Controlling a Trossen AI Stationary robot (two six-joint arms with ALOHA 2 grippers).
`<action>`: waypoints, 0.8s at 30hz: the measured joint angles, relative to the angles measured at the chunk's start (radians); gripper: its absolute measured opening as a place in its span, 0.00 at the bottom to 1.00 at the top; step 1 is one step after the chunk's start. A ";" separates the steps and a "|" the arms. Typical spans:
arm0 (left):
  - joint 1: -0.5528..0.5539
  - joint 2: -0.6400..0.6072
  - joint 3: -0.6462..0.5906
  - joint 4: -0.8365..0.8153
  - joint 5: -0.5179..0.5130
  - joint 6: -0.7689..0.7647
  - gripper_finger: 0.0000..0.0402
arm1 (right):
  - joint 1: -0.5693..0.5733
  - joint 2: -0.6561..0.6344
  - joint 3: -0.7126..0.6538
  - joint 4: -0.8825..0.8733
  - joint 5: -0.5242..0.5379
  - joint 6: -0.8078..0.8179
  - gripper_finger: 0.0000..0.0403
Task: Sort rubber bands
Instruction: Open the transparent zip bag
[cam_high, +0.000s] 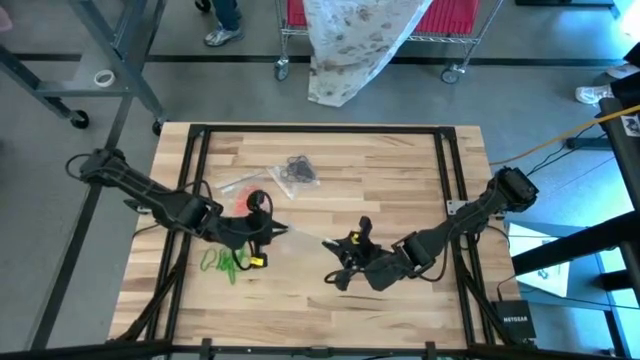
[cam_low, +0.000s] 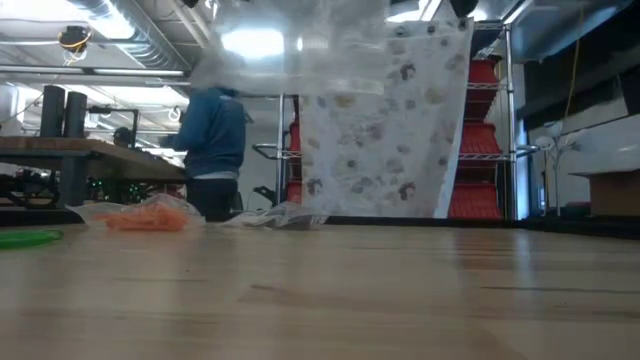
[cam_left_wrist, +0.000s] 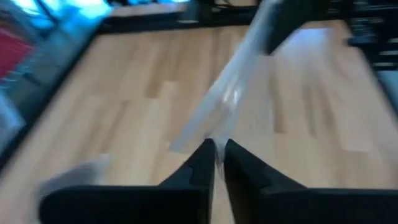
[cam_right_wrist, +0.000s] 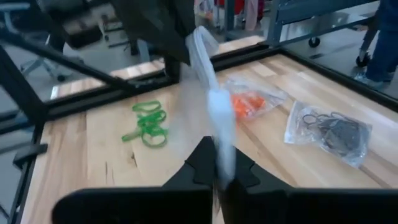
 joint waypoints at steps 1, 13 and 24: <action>0.006 -0.003 0.000 0.000 0.042 -0.012 0.08 | 0.000 0.000 0.000 -0.010 -0.009 0.000 0.01; 0.041 -0.068 0.105 0.033 0.303 0.004 0.46 | -0.006 0.008 0.001 -0.098 -0.121 0.003 0.00; 0.108 0.133 0.141 0.102 0.393 0.016 0.50 | -0.061 0.088 0.001 -0.022 -0.184 0.002 0.00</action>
